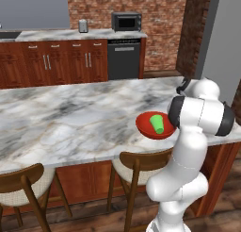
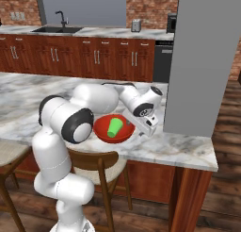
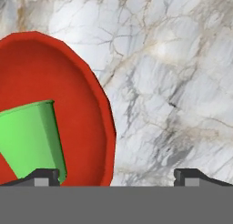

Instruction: Place the cup inside the bowl on the dining table and move the bowl to any counter.

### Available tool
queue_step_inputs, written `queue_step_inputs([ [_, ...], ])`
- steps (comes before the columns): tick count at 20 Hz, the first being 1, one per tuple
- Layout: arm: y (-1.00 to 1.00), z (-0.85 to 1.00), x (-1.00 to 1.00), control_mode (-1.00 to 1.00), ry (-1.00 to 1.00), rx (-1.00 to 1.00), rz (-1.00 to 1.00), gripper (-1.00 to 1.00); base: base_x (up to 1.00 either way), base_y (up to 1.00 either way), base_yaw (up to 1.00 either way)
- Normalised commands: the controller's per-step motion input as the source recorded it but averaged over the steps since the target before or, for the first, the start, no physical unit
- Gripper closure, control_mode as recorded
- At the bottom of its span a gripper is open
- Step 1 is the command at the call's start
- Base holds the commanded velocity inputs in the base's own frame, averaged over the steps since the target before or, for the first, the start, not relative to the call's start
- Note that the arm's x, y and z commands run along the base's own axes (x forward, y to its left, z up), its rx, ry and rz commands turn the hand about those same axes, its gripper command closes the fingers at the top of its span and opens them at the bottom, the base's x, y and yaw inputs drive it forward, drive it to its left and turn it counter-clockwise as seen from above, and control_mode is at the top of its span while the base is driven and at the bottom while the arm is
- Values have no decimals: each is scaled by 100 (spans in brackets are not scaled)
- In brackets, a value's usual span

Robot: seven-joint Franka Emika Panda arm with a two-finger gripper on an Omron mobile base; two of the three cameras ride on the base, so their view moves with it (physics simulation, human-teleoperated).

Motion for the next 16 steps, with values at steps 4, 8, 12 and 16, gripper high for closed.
queue_step_inputs([
  [4, 0, -14, 0, -100, 0, 0, 7, -100, 0, 0, 0],
  [8, 4, -4, 2, -100, 0, 0, 6, -100, 0, 0, 0],
  [12, 8, -1, 2, -100, 0, 0, 5, -100, 0, 0, 0],
  [16, 13, -1, 5, -100, 0, 0, 5, -100, 0, 0, 0],
])
